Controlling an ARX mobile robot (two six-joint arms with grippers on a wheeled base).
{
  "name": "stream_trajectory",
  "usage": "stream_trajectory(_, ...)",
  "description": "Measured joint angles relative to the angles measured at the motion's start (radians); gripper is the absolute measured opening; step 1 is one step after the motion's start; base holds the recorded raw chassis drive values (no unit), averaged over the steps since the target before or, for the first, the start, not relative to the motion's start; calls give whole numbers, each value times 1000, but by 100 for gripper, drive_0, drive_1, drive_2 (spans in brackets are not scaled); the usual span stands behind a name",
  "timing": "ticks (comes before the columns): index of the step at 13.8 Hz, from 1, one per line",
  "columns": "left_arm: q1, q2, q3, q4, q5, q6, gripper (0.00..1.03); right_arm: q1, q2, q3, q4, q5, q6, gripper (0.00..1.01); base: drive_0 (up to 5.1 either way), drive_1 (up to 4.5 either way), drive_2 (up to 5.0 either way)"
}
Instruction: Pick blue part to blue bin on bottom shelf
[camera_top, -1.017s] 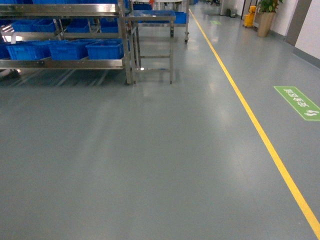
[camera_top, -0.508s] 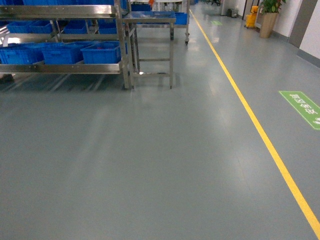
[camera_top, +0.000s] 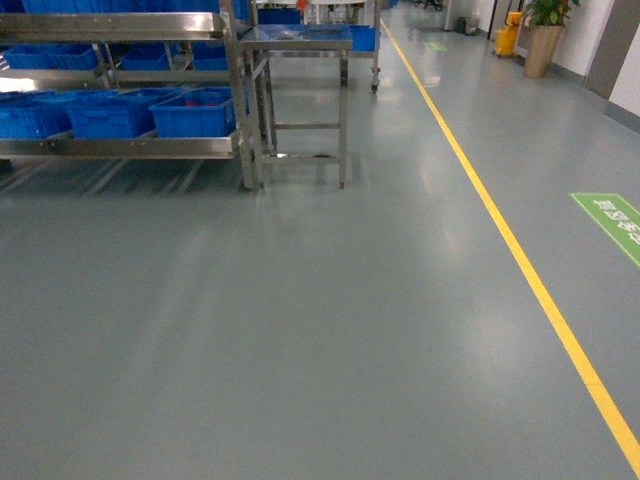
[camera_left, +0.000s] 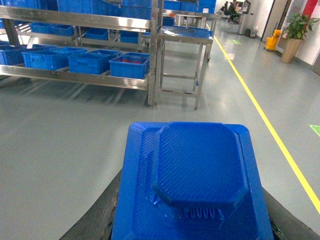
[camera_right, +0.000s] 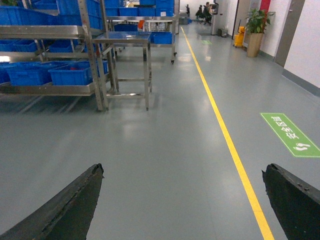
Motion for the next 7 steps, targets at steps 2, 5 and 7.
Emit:
stream_trajectory(2,0,-1,0,-4,0,0,43,0,0,0,0,0,0,98,-13,408,-434)
stream_trajectory(5,0,-1,0,-2,0,0,43,0,0,0,1,0,0,98,-3,418,-424)
stream_trajectory(7,0,-1,0,-1,0,0,43,0,0,0,3,0,0,98,2,422,-417)
